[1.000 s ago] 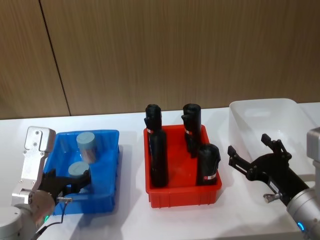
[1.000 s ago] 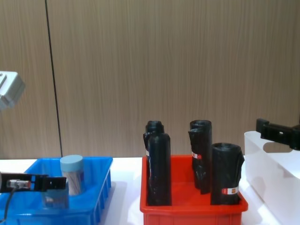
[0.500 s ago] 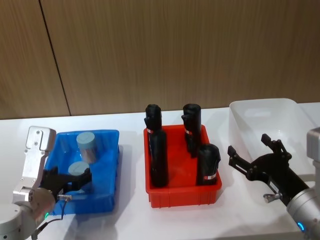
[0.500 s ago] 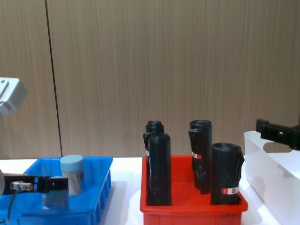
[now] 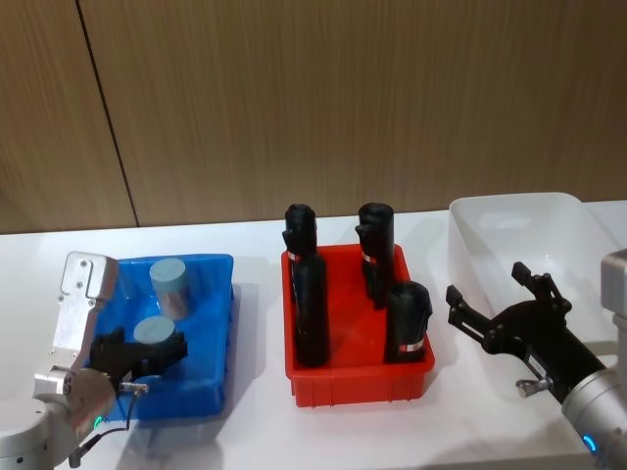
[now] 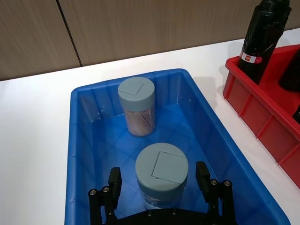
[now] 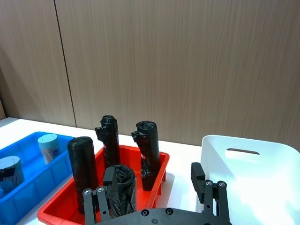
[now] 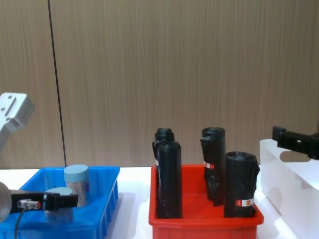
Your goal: Pick the cotton swabs from the blue box and place them into the white box.
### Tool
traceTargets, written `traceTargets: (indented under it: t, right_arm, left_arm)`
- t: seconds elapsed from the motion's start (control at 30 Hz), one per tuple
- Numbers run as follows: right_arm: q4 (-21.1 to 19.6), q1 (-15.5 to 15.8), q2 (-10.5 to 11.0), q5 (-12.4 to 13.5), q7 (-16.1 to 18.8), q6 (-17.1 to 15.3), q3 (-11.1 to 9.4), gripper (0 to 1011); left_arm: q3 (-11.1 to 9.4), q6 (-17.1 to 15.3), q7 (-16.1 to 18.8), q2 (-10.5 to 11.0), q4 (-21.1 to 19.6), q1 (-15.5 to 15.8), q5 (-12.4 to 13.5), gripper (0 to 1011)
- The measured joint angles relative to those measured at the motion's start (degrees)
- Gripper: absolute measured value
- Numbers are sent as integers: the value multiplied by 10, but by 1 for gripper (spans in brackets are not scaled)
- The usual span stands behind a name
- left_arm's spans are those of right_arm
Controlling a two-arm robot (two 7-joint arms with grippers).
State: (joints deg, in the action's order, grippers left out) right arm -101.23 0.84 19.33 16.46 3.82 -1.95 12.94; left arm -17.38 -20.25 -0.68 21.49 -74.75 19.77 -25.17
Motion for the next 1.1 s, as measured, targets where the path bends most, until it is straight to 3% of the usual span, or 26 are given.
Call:
traceTargets:
  t: [0.17, 0.43, 0.5, 0.6, 0.9, 1.1]
  right_arm:
    - [0, 0, 0, 0, 0, 0, 0, 1002]
    - [0, 0, 0, 0, 0, 0, 0, 1002]
    - [0, 0, 0, 0, 0, 0, 0, 1002]
    - [0, 0, 0, 0, 0, 0, 0, 1002]
    - [0, 0, 0, 0, 0, 0, 0, 1002]
    - [0, 0, 0, 0, 0, 0, 0, 1002]
  left_arm:
    - [-1, 5, -9, -4, 14, 5, 4, 981]
    - [-2, 14, -20, -7, 29, 10, 7, 808]
    - [-2, 18, -22, -8, 31, 10, 8, 703]
    - [-2, 23, -24, -9, 32, 10, 9, 661]
    - [-2, 37, -22, -7, 20, 2, 12, 659]
    - [0, 46, -17, -2, -8, -9, 18, 659]
